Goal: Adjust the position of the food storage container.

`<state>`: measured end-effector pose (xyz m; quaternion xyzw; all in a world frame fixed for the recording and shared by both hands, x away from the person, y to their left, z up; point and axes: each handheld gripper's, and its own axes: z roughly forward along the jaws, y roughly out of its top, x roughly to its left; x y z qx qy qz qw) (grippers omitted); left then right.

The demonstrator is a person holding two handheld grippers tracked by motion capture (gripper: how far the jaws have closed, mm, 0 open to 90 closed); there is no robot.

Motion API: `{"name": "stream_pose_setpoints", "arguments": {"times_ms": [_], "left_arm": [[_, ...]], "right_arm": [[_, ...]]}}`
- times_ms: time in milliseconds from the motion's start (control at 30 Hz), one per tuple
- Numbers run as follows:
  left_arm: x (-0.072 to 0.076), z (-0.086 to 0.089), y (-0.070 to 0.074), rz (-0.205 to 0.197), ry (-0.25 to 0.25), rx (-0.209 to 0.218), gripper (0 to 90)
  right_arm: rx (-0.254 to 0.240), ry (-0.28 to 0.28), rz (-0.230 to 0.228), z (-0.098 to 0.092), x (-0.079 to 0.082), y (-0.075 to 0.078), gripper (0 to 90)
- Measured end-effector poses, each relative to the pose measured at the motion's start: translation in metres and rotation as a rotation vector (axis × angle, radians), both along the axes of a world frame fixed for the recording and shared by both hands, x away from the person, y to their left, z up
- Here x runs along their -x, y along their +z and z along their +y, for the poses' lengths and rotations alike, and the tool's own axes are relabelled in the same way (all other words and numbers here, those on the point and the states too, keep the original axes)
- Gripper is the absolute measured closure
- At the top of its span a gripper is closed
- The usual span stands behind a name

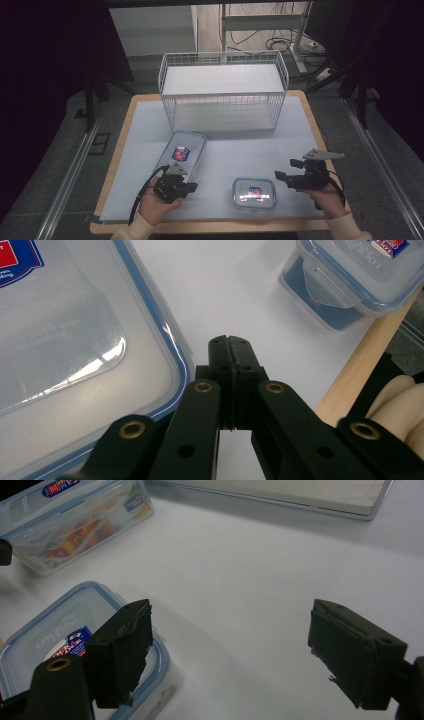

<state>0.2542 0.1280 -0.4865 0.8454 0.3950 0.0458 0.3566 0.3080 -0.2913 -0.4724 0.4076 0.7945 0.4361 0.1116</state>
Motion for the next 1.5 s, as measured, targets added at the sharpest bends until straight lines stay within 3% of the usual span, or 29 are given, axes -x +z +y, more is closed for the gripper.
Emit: {"name": "stream_pose_setpoints", "arguments": {"times_ms": [400,1033,1167,1333,1500], "left_arm": [[0.001,0.015,-0.001,0.010,0.028,0.013,90.0],[-0.003,0.064,-0.004,0.025,0.127,0.093,90.0],[-0.004,0.067,-0.004,0.015,0.141,0.076,90.0],[-0.003,0.067,-0.003,-0.017,0.163,0.020,90.0],[-0.005,0.073,-0.003,-0.013,0.172,0.022,90.0]], "right_arm": [[0.002,0.000,0.000,-0.001,0.000,-0.001,17.9],[0.008,0.002,0.002,0.001,0.000,-0.001,17.9],[0.009,0.002,0.004,0.001,0.000,-0.002,17.9],[0.007,0.001,0.000,0.001,0.001,-0.001,17.9],[0.007,0.001,0.000,0.000,0.001,-0.001,17.9]]}}
